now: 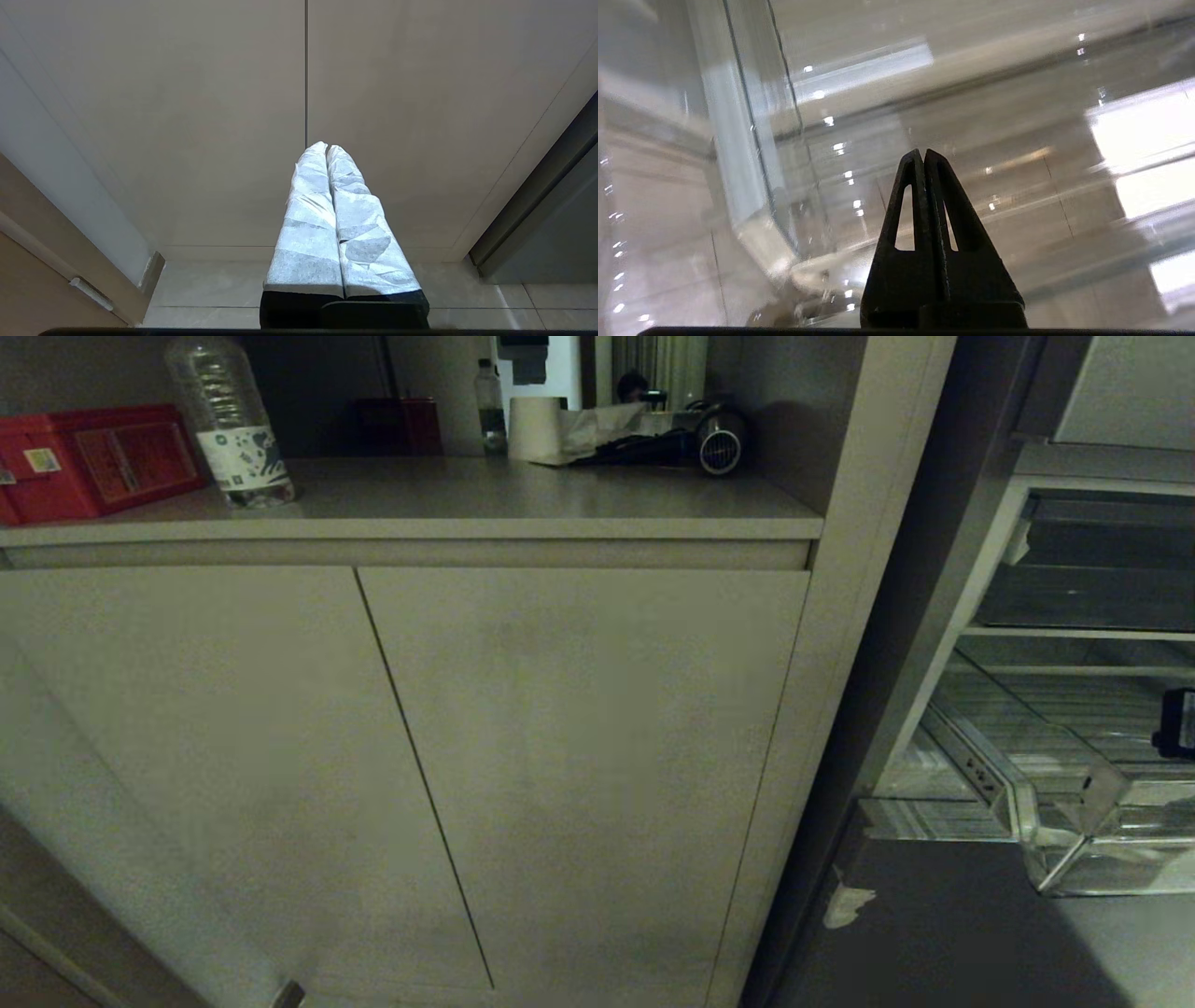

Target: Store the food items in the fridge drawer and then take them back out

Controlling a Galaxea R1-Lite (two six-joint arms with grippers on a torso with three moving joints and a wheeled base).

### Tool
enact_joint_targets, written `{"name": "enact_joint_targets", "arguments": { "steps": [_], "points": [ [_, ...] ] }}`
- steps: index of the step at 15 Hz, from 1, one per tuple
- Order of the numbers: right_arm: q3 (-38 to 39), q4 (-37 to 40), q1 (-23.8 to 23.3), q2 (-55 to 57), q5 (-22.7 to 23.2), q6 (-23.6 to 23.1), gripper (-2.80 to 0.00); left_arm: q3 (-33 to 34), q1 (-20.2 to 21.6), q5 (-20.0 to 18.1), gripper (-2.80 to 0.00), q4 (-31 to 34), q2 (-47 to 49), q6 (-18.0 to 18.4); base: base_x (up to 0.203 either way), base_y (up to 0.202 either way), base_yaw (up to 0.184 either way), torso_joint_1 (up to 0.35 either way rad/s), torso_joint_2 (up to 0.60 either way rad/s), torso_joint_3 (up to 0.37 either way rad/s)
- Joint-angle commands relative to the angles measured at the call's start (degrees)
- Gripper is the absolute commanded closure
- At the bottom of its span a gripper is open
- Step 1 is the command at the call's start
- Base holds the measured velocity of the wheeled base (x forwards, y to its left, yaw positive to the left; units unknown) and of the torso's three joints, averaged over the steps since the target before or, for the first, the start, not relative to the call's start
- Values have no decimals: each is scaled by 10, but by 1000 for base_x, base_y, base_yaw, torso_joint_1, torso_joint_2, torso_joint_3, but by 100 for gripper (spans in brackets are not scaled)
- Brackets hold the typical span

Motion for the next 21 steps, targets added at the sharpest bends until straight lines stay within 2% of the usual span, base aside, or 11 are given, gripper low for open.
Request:
{"name": "enact_joint_targets", "arguments": {
  "steps": [1,5,9,12,16,21],
  "points": [
    [1,25,-4,-22,0,0,0,0,0,0,0,0,0,0,0,0,0,0,0,0],
    [3,27,-12,-29,5,5,0,0,0,0,0,0,0,0,0,0,0,0,0,0],
    [14,-92,-11,-12,24,8,0,0,0,0,0,0,0,0,0,0,0,0,0,0],
    [20,-102,-12,-23,24,19,0,0,0,0,0,0,0,0,0,0,0,0,0,0],
    [65,-102,-12,-114,21,20,0,0,0,0,0,0,0,0,0,0,0,0,0,0],
    [122,-102,-11,-310,40,15,0,0,0,0,0,0,0,0,0,0,0,0,0,0]
  ]
}}
